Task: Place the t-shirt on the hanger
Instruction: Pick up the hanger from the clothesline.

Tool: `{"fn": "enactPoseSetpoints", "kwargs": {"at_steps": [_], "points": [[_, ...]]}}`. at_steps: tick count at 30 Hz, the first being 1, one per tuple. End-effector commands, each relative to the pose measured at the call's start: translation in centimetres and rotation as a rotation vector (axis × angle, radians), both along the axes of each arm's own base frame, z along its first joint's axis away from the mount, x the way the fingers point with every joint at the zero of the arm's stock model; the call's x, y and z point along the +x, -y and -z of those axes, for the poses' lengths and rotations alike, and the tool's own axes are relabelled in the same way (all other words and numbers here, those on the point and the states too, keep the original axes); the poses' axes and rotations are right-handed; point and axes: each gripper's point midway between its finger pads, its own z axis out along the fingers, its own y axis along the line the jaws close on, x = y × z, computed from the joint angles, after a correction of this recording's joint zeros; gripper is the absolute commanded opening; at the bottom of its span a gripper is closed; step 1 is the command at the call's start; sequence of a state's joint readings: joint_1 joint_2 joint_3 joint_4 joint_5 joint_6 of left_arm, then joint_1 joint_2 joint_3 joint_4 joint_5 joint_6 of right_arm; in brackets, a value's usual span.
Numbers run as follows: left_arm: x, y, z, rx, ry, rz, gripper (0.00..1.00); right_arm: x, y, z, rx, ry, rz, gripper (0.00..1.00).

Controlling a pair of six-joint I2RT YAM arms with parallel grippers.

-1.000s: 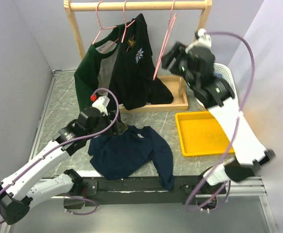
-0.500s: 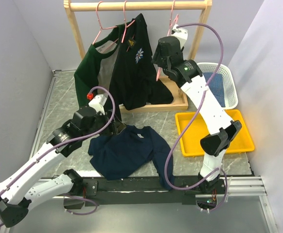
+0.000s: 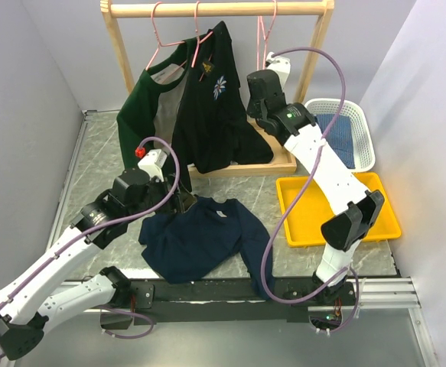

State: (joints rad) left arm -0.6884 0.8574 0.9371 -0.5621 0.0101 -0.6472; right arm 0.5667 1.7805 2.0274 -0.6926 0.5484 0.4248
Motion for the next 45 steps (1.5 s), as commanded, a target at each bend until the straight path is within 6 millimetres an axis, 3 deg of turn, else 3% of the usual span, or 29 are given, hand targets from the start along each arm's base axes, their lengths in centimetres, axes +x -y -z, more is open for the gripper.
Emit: {"fn": "enactPoseSetpoints", "kwargs": {"at_steps": [1,7,16,25,31,34,37,39,40,42,43,44,45], "points": [[0.2,-0.2,-2.0,-0.03,0.056,-0.006,0.72,-1.4,1.6,-4.5,0.017,0.112,-0.003,0.21],[0.3,-0.1,-1.7,-0.032,0.052,-0.008,0.72,-1.7,2.1,-6.7,-0.036,0.157,-0.035,0.0],[0.2,-0.1,-1.3,-0.032,0.046,-0.008,0.72,-2.7,2.3,-8.7,-0.062,0.205,-0.087,0.0],[0.5,0.3,-1.0,-0.04,0.034,-0.006,0.76,-5.8,2.5,-9.3,-0.035,0.221,-0.158,0.0],[0.7,0.8,-0.1,-0.037,0.002,-0.004,0.77,-8.1,2.0,-8.5,-0.014,0.197,-0.229,0.0],[0.8,1.1,0.9,-0.033,-0.027,-0.007,0.75,-9.5,1.9,-7.2,0.003,0.169,-0.258,0.0],[0.8,1.4,1.8,-0.021,-0.049,-0.016,0.71,-11.5,2.2,-7.1,0.056,0.173,-0.283,0.0],[0.7,1.8,2.1,0.001,-0.049,-0.029,0.67,-13.2,2.6,-5.8,0.079,0.153,-0.305,0.0],[0.9,2.2,2.6,0.023,-0.059,-0.035,0.67,-13.8,2.5,-3.6,0.087,0.112,-0.309,0.0],[0.7,3.0,2.8,0.063,-0.048,-0.053,0.65,-15.7,3.1,-3.3,0.129,0.122,-0.327,0.0],[0.9,3.4,3.6,0.099,-0.058,-0.065,0.64,-16.4,2.6,-0.9,0.146,0.074,-0.36,0.0],[0.6,4.2,3.4,0.113,-0.052,-0.057,0.61,-17.7,3.1,-1.1,0.168,0.088,-0.37,0.0],[1.1,3.7,4.0,0.163,-0.049,-0.107,0.61,-18.4,3.2,-0.5,0.18,0.077,-0.377,0.0]]}}
